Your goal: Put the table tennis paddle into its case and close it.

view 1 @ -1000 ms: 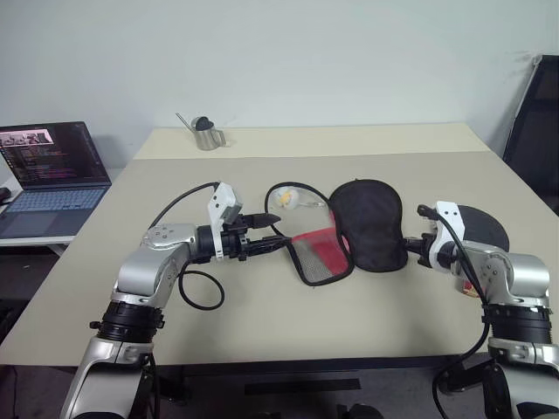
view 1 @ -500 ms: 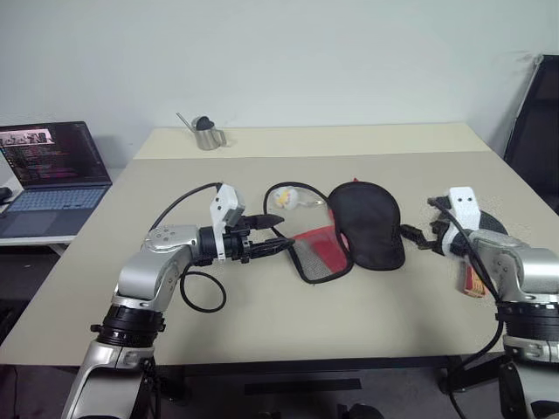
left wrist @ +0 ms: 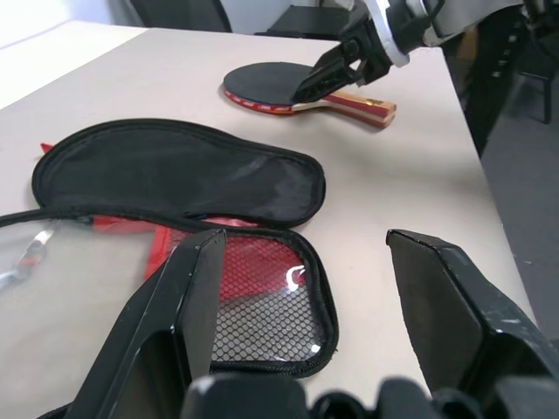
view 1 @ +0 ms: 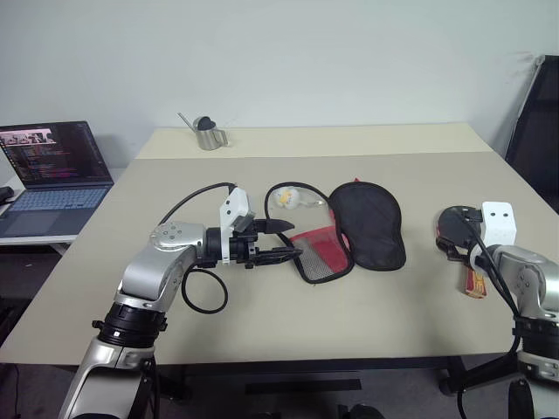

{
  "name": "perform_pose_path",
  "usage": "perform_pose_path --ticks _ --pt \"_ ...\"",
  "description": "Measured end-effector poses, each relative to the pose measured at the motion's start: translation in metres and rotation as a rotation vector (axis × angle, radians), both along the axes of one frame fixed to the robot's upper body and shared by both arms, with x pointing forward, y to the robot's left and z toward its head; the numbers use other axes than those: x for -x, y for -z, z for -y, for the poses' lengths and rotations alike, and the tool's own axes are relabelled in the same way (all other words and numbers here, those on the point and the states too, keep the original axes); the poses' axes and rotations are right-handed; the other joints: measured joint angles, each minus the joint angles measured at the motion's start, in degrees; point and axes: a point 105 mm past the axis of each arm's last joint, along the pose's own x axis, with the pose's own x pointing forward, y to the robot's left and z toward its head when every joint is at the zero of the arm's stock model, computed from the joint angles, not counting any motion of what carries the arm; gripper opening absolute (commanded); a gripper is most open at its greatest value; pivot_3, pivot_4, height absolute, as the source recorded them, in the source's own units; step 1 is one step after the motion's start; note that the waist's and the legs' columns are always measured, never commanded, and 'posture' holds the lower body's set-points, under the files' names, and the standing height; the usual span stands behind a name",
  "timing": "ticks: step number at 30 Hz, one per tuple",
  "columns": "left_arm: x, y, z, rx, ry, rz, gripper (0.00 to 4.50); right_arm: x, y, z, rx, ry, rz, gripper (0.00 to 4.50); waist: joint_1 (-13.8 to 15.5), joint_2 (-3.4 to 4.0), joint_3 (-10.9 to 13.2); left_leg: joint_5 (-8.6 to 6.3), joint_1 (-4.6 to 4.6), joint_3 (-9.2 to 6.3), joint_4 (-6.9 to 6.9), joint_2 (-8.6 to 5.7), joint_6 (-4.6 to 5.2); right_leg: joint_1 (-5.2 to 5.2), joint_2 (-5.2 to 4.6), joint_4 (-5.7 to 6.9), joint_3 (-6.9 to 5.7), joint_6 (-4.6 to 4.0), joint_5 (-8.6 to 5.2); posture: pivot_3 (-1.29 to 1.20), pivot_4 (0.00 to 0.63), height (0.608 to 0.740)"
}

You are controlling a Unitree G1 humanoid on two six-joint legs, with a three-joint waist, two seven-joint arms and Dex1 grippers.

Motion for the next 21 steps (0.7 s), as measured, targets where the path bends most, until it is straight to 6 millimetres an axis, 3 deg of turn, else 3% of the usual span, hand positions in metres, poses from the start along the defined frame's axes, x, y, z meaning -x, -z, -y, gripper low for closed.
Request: perform_pose_path --ticks 7,20,21 --pt "0.000 -0.002 0.001 -0.004 0.006 0.006 3.21 0.019 0.024 0.015 0.039 0.150 -0.054 4.46 -0.10 0.01 0.00 0.00 0.03 0.05 0.00 -0.01 0.01 0.00 0.01 0.04 0.04 0.00 0.00 0.00 0.150 0.740" --pt "0.000 -0.005 0.003 -0.007 0.018 0.015 3.21 0.011 0.027 0.022 -0.041 0.223 -0.049 4.46 -0.15 0.01 -0.01 0.02 0.09 0.10 0.04 -0.01 0.07 0.05 0.05 0.04 0.08 0.02 0.08 0.00 0.150 0.740" --pt "0.000 -0.005 0.003 -0.007 0.018 0.016 3.21 0.010 0.027 0.022 -0.048 0.225 -0.051 4.29 -0.16 0.00 -0.02 0.03 0.10 0.12 0.05 -0.01 0.08 0.06 0.06 0.03 0.10 0.02 0.11 0.00 0.150 0.740"
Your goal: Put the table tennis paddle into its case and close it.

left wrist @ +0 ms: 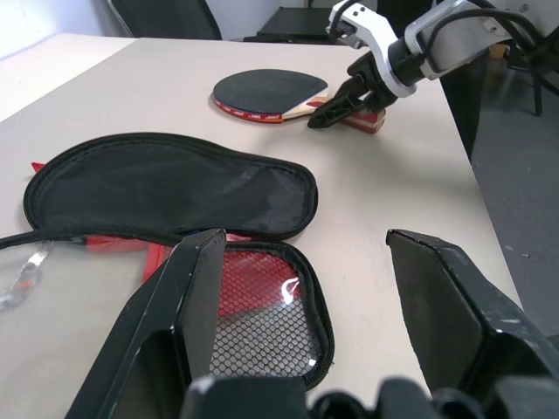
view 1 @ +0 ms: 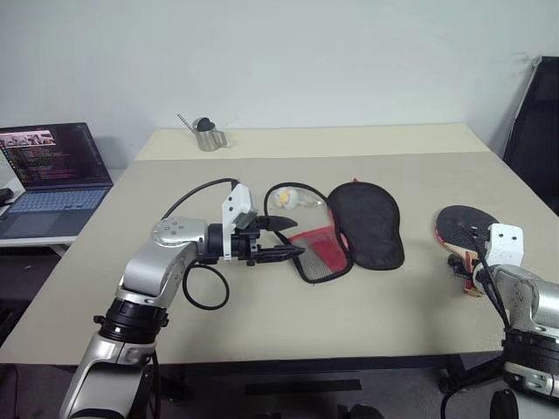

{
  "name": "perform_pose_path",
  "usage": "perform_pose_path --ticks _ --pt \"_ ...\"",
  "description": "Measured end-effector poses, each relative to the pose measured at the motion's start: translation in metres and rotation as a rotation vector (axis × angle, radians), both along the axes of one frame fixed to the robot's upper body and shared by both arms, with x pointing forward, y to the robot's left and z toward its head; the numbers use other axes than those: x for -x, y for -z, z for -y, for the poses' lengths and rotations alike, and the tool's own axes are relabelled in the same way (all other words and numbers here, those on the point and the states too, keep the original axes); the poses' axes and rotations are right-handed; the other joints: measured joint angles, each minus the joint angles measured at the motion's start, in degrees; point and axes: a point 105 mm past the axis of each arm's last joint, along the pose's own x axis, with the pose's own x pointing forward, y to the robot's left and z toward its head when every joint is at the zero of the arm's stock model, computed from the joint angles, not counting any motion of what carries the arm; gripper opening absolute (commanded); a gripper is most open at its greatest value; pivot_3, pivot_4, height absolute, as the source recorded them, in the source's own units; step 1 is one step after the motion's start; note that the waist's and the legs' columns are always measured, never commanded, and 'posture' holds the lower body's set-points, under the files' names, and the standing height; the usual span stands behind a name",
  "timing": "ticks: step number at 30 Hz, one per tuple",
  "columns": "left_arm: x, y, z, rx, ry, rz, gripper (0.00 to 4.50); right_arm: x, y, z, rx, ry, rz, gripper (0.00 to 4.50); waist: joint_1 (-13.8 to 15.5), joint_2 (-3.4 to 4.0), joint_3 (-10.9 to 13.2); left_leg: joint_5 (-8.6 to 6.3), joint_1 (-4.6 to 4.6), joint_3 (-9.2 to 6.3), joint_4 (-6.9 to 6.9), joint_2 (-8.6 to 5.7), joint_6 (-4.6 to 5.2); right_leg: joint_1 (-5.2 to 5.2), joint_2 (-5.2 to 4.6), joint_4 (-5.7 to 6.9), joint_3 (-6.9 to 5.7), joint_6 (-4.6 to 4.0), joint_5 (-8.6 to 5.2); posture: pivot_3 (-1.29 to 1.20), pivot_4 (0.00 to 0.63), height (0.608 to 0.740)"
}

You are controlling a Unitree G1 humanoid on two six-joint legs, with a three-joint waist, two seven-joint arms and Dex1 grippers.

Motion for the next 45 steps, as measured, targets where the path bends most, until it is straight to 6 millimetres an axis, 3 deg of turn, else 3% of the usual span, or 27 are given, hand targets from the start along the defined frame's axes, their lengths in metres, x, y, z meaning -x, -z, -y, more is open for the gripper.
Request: perform_pose_path --ticks 4,15,24,45 --pt "0.000 0.000 0.000 -0.001 -0.001 0.000 3.21 -0.003 0.000 -0.001 -0.015 -0.003 -0.004 3.46 0.08 0.00 -0.01 -0.02 0.00 0.00 0.01 0.00 0.14 0.01 0.02 -0.01 0.00 -0.01 0.06 0.00 0.150 0.740" --pt "-0.002 0.000 -0.004 -0.009 -0.020 0.004 3.21 -0.005 0.001 -0.002 0.020 -0.015 -0.002 3.46 0.07 -0.08 -0.06 0.00 0.01 0.01 0.02 0.01 0.15 0.02 0.06 -0.02 0.02 -0.03 0.11 0.00 0.150 0.740" --pt "-0.003 0.000 -0.018 -0.027 -0.068 0.006 3.21 -0.013 -0.001 0.001 0.005 -0.010 -0.002 3.46 -0.09 -0.08 -0.06 0.03 0.02 0.07 0.02 0.01 0.29 0.00 0.08 -0.03 0.07 -0.02 0.25 0.00 0.150 0.740" --pt "-0.005 0.003 -0.019 -0.024 -0.090 0.000 3.21 -0.015 -0.002 -0.004 0.004 -0.036 0.021 3.46 -0.31 -0.08 -0.06 0.03 0.00 0.08 0.00 0.02 0.29 -0.02 0.09 -0.06 0.08 -0.02 0.25 0.00 0.150 0.740"
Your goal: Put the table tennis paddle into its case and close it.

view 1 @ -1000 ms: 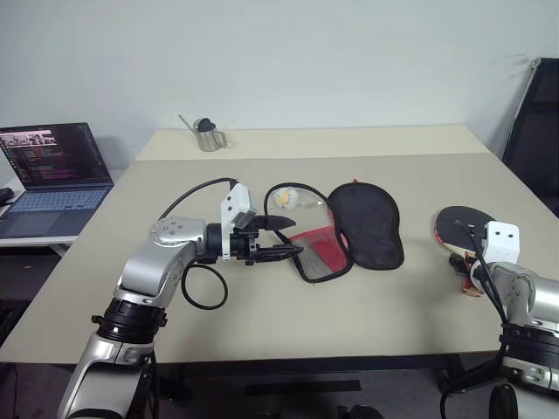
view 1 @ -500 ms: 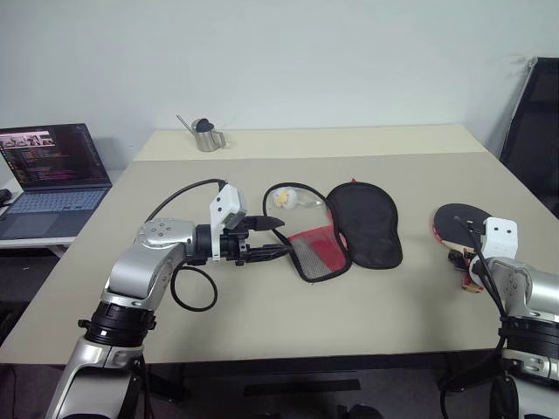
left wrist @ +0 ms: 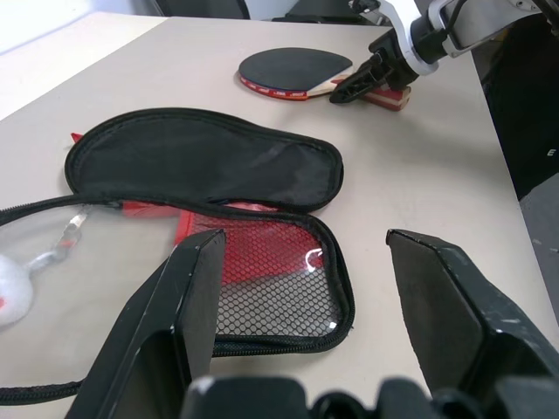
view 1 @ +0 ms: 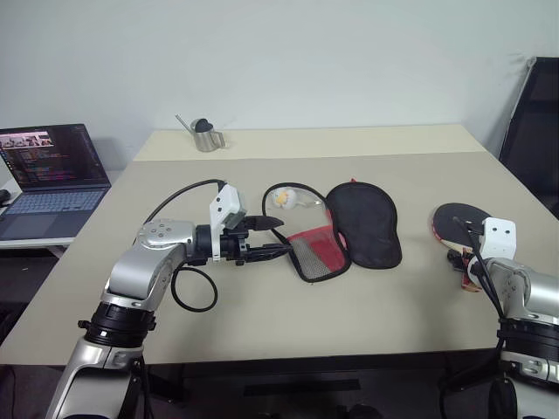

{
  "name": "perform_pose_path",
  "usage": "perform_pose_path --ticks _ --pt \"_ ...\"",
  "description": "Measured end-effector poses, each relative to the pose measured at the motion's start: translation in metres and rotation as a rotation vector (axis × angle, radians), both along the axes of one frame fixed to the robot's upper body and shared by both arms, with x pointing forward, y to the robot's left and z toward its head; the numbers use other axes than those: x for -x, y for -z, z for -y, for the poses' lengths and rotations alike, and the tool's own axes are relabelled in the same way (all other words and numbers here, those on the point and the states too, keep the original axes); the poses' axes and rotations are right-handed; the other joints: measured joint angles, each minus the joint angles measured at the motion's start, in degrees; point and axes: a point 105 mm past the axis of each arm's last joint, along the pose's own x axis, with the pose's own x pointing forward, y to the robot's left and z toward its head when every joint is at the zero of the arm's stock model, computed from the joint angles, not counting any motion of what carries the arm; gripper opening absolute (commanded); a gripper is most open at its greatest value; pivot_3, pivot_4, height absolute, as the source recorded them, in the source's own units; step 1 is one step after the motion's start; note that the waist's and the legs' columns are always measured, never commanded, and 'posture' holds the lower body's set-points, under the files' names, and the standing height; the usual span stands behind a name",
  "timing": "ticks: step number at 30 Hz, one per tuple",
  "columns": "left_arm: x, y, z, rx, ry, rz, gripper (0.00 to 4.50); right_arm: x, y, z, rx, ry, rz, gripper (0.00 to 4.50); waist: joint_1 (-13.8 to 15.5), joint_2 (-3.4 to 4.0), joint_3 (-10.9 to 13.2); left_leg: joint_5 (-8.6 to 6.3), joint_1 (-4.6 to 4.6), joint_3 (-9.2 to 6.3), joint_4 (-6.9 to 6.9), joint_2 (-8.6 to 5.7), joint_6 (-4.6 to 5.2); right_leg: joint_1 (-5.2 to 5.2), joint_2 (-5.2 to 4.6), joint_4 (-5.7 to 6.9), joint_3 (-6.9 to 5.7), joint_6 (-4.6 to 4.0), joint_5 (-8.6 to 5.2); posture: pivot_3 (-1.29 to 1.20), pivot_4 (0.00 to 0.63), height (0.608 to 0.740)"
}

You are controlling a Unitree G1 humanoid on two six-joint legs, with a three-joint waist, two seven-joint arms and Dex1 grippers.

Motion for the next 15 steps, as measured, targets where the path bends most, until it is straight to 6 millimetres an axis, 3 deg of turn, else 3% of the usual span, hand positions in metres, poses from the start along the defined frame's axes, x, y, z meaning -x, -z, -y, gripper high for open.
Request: perform_pose_path --ticks 6,7,15 --pt "0.000 0.000 0.000 0.000 0.000 0.000 3.21 -0.008 -0.011 -0.009 0.010 -0.069 0.039 3.46 -0.22 0.01 0.01 0.00 0.00 0.01 0.00 0.00 -0.01 -0.02 0.01 0.01 0.01 0.00 0.00 0.00 0.150 0.740" --pt "0.000 0.000 0.000 0.000 0.000 0.000 3.21 -0.008 -0.012 -0.009 0.007 -0.074 0.038 3.78 -0.21 0.01 0.01 0.00 -0.01 0.01 0.00 0.00 -0.01 -0.02 0.01 0.00 0.00 0.00 0.00 0.00 0.150 0.740" --pt "0.000 0.001 0.000 0.000 -0.001 -0.002 3.21 -0.003 -0.001 -0.010 0.008 -0.077 -0.008 3.78 -0.16 0.01 0.00 0.01 -0.02 0.01 0.00 0.00 -0.02 -0.02 0.00 -0.02 0.01 0.00 0.00 0.00 0.150 0.740"
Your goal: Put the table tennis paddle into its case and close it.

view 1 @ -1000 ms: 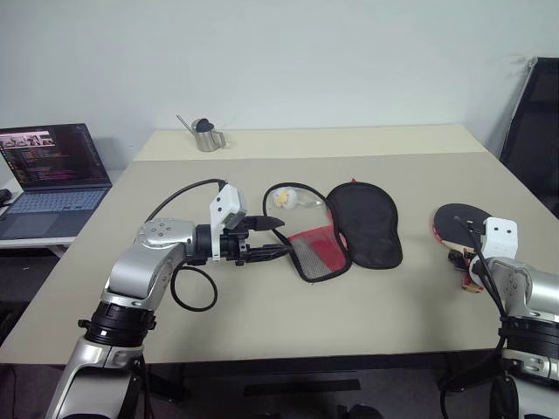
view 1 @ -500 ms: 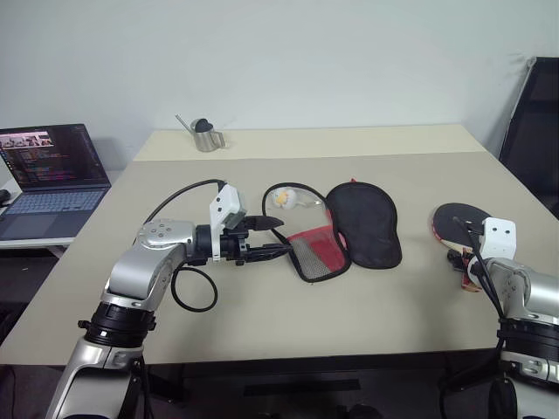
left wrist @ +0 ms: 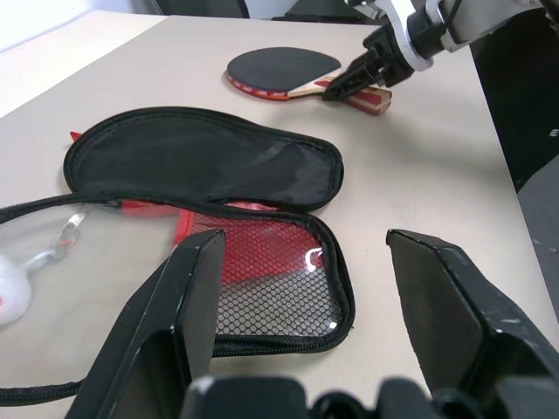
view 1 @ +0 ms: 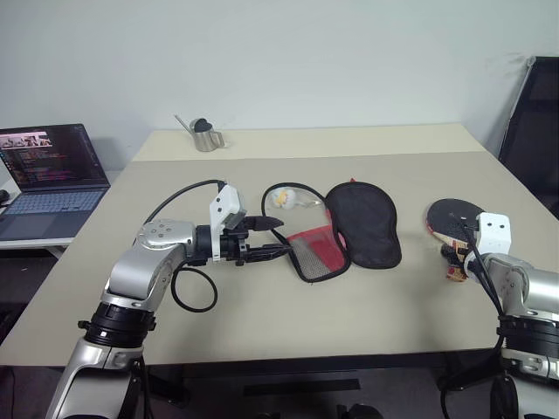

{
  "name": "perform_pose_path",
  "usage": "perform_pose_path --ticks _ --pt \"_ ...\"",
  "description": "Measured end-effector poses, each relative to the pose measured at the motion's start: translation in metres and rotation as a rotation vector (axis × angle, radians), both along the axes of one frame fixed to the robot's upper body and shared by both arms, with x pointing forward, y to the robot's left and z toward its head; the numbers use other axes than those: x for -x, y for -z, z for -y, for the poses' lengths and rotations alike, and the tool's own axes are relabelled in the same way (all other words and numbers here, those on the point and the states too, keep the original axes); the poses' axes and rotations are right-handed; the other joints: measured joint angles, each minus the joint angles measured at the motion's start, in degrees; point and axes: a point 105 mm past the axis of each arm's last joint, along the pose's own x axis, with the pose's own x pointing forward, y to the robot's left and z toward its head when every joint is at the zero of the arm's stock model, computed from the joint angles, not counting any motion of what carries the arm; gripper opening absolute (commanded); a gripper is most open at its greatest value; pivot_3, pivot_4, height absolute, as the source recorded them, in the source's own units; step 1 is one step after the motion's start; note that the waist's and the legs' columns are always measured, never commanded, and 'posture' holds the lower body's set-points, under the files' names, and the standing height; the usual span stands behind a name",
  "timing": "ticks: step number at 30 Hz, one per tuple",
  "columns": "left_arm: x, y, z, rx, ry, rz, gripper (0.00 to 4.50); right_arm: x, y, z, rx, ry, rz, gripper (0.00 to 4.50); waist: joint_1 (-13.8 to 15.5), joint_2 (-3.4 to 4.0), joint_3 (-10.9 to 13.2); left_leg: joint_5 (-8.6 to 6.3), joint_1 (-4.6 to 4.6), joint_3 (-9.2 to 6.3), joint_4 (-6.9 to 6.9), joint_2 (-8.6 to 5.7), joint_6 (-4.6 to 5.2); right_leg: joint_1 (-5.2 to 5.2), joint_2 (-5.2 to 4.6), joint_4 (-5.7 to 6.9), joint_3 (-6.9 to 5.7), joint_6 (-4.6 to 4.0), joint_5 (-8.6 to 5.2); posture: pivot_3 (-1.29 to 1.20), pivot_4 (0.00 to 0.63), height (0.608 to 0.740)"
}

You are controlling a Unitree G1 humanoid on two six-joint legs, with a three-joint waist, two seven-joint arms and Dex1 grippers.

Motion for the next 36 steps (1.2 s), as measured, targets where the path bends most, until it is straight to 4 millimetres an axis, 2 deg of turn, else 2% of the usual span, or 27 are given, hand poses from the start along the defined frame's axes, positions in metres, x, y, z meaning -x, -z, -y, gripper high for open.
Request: perform_pose_path --ticks 14,28,36 --pt "0.000 0.000 0.000 0.000 0.000 0.000 3.21 0.005 0.002 -0.007 0.012 0.013 -0.016 3.78 0.05 0.00 0.00 0.00 0.01 -0.02 0.00 0.00 0.01 0.00 0.01 0.01 -0.01 0.00 0.00 0.00 0.150 0.740" --pt "0.000 0.000 0.001 0.003 0.004 -0.001 3.21 0.023 0.005 0.012 0.140 0.015 -0.033 3.78 1.06 -0.03 -0.02 -0.01 -0.02 -0.07 0.01 0.00 0.01 0.05 -0.01 -0.05 -0.08 0.00 0.00 0.00 0.150 0.740" --pt "0.000 -0.001 0.005 0.015 0.017 0.007 3.21 0.034 0.003 0.030 0.171 0.057 -0.050 3.78 1.12 -0.04 -0.02 -0.01 -0.02 -0.07 0.02 -0.01 0.03 0.07 -0.02 -0.05 -0.09 0.00 0.00 0.00 0.150 0.740"
